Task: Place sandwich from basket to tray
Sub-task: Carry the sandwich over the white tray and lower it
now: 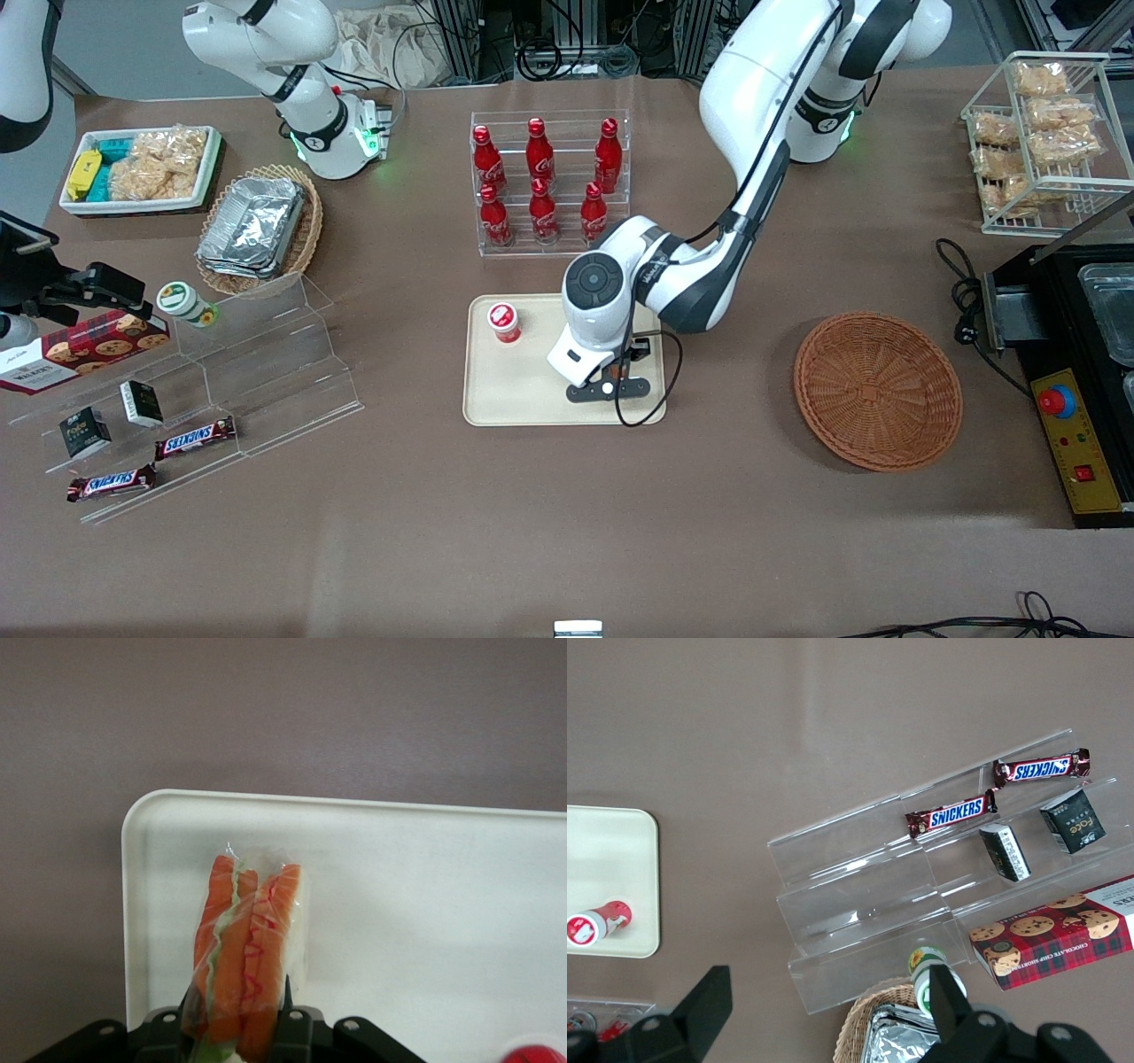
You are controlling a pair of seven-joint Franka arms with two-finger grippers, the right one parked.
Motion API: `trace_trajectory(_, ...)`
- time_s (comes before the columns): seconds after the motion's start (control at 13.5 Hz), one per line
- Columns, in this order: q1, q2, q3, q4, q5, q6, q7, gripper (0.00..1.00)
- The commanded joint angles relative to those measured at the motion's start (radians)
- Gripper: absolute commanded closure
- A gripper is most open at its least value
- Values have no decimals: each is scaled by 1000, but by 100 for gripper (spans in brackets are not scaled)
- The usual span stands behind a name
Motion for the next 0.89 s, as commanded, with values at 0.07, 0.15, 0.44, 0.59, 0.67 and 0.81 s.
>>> trace_trajectory(0.07,-4,26,18,4,11,37,-99,66)
trace_trajectory(0.15,10,26,18,4,10,37,-123,66)
trace_trajectory(0.44,10,27,18,4,10,37,-139,45)
trace_trajectory(0.59,10,23,18,4,16,35,-136,0)
trace_trajectory(0.67,10,16,18,11,14,33,-137,0)
trace_trajectory(0.81,15,-29,18,18,10,-15,-140,0)
